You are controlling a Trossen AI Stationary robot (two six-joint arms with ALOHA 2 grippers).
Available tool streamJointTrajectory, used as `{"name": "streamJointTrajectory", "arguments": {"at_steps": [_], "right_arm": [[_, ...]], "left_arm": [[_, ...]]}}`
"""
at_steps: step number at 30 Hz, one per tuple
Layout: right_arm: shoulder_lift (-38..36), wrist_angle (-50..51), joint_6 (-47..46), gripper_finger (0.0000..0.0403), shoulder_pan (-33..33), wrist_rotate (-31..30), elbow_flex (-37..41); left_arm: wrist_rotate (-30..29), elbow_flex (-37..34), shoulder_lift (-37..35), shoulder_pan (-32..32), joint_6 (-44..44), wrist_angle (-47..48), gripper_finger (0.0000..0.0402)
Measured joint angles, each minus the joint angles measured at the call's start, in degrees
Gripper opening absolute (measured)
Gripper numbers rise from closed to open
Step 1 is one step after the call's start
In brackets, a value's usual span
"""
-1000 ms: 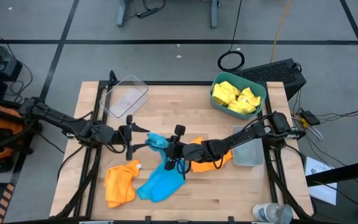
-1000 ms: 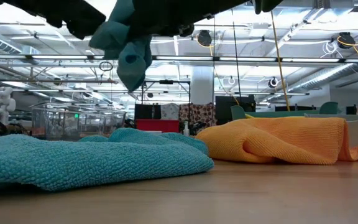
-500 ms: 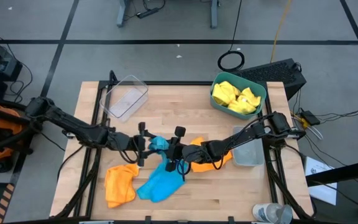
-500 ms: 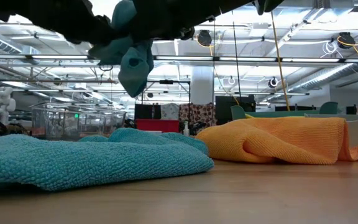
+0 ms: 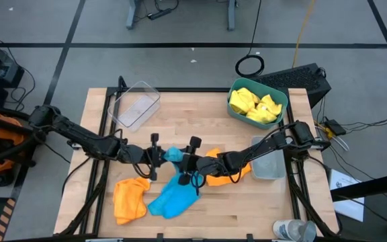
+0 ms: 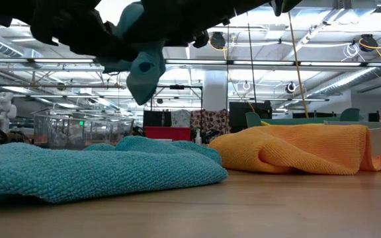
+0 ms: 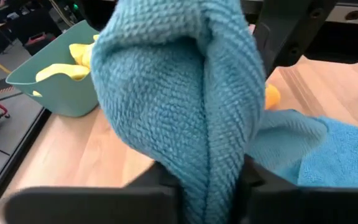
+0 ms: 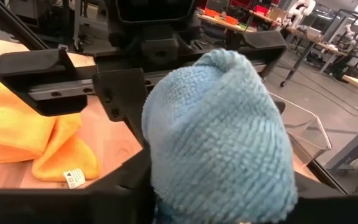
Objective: Sort microfiber towel by color & place in baskets
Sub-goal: Put the top blue towel into the transparent bin
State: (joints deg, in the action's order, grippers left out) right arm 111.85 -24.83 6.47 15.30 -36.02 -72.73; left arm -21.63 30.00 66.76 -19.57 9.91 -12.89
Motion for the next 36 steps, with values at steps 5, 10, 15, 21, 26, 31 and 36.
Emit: {"name": "streamJointTrajectory", "arguments": {"at_steps": [5,10,15,21,26,31,36], "right_arm": [[-0.52,1.82,1.04,0.0247,-0.03,-1.23,-0.02],[-4.94,13.46,-0.87,0.0284,0.51,-1.84,-0.09],[-10.76,26.63,-4.46,0.0292,2.06,-2.28,-0.09],[-16.02,38.74,-12.63,0.0285,4.43,-1.98,-0.13],[-15.99,42.49,-16.2,0.028,6.04,-1.54,-0.07],[-15.08,44.36,-16.34,0.0276,7.32,-1.37,0.04],[-15.35,45.06,-16.16,0.0276,7.89,-1.36,-0.04]], "left_arm": [[0.38,0.0,0.0,0.0,0.02,0.44,0.0023],[-0.11,0.02,-1.16,-0.04,0.06,3.16,0.0043],[-0.87,0.0,-6.05,-0.07,1.42,6.68,0.0029],[-3.78,0.15,-15.03,0.04,7.02,10.55,0.0023],[-11.62,9.04,-19.8,2.59,13.27,19.83,0.0021],[-16.07,24.05,-19.18,9.47,9.77,40.07,0.002],[-14.26,33.22,-18.19,17.73,4.16,56.93,0.002]]}}
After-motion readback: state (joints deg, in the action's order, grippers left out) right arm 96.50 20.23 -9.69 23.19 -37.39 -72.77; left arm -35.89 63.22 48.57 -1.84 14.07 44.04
